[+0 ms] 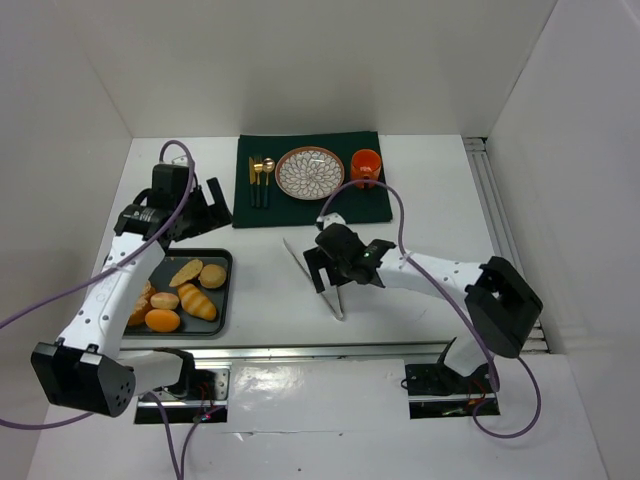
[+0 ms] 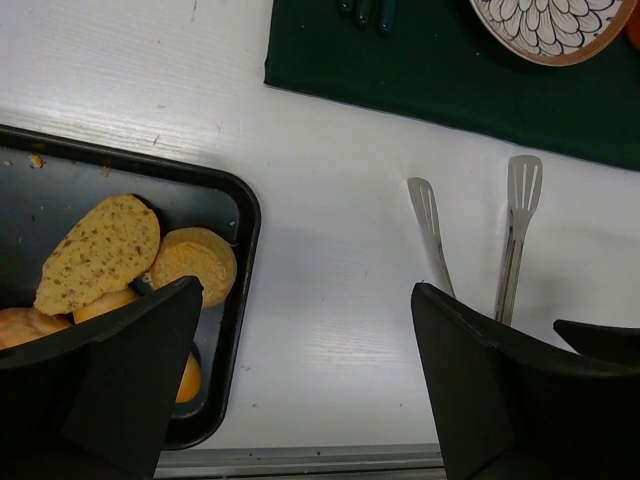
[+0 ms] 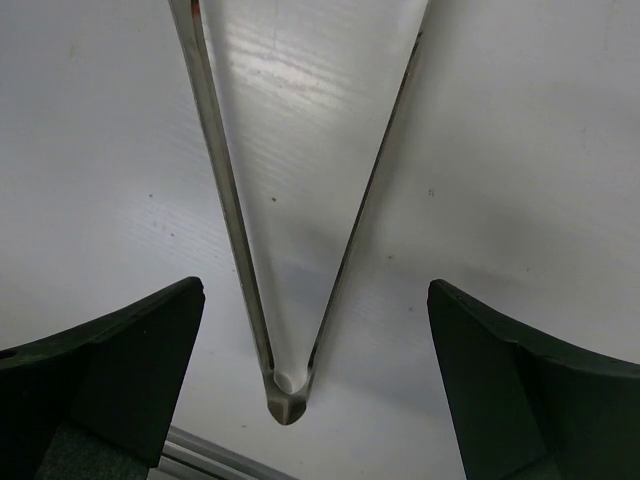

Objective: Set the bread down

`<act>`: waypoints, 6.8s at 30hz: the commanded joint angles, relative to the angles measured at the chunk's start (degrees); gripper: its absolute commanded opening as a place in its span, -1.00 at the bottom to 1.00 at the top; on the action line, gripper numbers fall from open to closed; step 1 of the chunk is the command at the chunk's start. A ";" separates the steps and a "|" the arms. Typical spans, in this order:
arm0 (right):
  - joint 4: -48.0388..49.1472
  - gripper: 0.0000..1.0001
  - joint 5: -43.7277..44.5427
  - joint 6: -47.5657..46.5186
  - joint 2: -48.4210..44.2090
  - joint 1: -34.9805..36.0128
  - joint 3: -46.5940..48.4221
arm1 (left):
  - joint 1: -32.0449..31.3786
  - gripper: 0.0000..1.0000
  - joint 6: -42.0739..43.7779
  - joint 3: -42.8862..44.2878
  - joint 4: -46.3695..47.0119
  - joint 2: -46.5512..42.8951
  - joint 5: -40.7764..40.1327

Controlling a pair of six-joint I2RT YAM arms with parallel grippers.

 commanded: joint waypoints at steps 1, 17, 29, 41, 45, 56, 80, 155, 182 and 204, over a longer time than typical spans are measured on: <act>-0.35 1.00 -1.51 -3.73 2.27 0.36 -0.33 | 0.78 0.98 -0.95 -0.04 1.26 -1.62 -0.96; 9.14 0.85 3.49 -0.67 13.18 3.88 2.13 | 1.31 0.98 -0.42 -0.48 1.26 0.05 -0.96; 4.84 -0.48 3.86 -2.33 5.80 8.26 8.45 | 2.89 0.98 1.34 4.70 -1.73 -1.01 -3.50; -5.00 -0.22 -10.55 -4.62 13.60 13.28 29.28 | 7.36 0.98 2.74 8.75 -4.36 -1.01 -4.03; -7.81 -0.06 -13.63 -4.00 15.98 13.28 34.38 | 7.99 0.98 3.88 10.67 -4.36 -1.54 -3.51; -11.60 0.17 -13.72 -5.05 20.29 13.81 40.00 | 9.66 0.98 4.41 11.13 -5.51 -1.54 -3.51; -14.93 0.21 -12.76 -8.49 26.97 17.67 45.46 | 10.71 0.98 4.41 8.31 -4.98 -3.12 -2.45; 2.55 0.42 -3.44 -5.06 25.30 -17.39 48.62 | 20.38 0.78 0.28 -1.97 -7.61 3.83 -2.80; 7.74 0.46 -4.93 1.62 24.68 -19.68 27.35 | 21.52 0.81 0.98 -5.31 -4.36 2.68 2.30; 8.88 -1.00 -6.78 -1.02 12.47 -16.97 16.73 | 21.52 0.81 0.98 -5.31 -4.36 1.54 2.30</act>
